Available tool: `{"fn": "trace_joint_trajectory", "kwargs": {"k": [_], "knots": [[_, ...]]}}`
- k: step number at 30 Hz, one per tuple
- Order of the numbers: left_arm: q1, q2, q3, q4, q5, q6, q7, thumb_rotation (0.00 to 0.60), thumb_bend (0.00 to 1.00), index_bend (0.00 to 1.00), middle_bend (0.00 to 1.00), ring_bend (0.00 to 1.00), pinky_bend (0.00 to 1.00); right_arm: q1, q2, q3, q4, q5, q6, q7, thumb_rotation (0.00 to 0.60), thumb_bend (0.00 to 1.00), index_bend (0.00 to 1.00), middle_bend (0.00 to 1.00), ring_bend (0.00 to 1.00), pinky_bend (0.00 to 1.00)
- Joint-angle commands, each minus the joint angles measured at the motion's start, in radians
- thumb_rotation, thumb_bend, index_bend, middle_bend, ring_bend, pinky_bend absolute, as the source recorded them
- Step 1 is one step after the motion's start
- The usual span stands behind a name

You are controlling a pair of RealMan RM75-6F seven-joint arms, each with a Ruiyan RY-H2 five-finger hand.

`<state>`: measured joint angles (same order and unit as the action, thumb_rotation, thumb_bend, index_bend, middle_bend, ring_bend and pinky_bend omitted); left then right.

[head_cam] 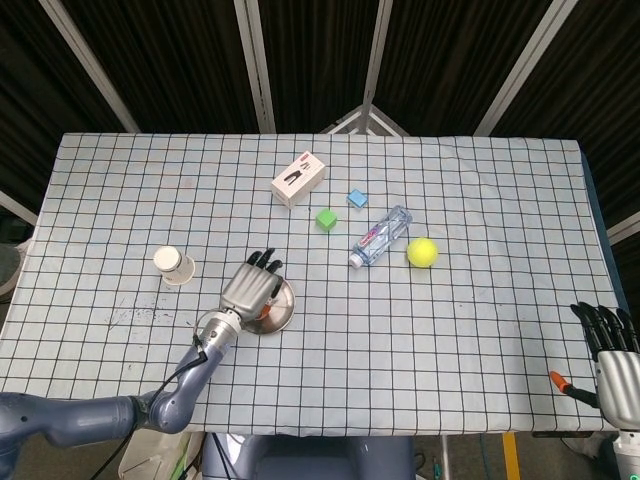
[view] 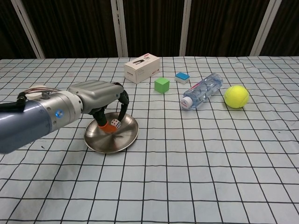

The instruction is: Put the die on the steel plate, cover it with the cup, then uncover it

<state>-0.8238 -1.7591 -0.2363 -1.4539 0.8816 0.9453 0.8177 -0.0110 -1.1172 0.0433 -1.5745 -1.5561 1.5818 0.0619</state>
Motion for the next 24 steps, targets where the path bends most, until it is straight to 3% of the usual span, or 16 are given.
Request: {"fn": "trace_joint_trajectory", "kwargs": {"k": [1,19,24], "knots": [[-0.013,-0.020,0.003,0.019,-0.031,0.012,0.013,0.600,0.50,0.56,0.18,0.00,0.11,-0.001,0.001,-0.001,-0.001,-0.002,0.001,0.003,0.600,0.13,0.12,0.14,0.10,0.03],[-0.017,-0.022,0.052,0.029,-0.049,0.038,0.016,0.600,0.47,0.56,0.18,0.00,0.11,-0.001,0.004,-0.001,-0.008,-0.004,0.001,0.006,0.600,0.13,0.12,0.14,0.10,0.03],[-0.017,-0.021,0.068,0.049,-0.027,0.025,-0.014,0.600,0.37,0.41,0.13,0.00,0.11,0.000,0.003,-0.001,-0.006,-0.001,-0.003,0.002,0.600,0.13,0.12,0.14,0.10,0.03]]}}
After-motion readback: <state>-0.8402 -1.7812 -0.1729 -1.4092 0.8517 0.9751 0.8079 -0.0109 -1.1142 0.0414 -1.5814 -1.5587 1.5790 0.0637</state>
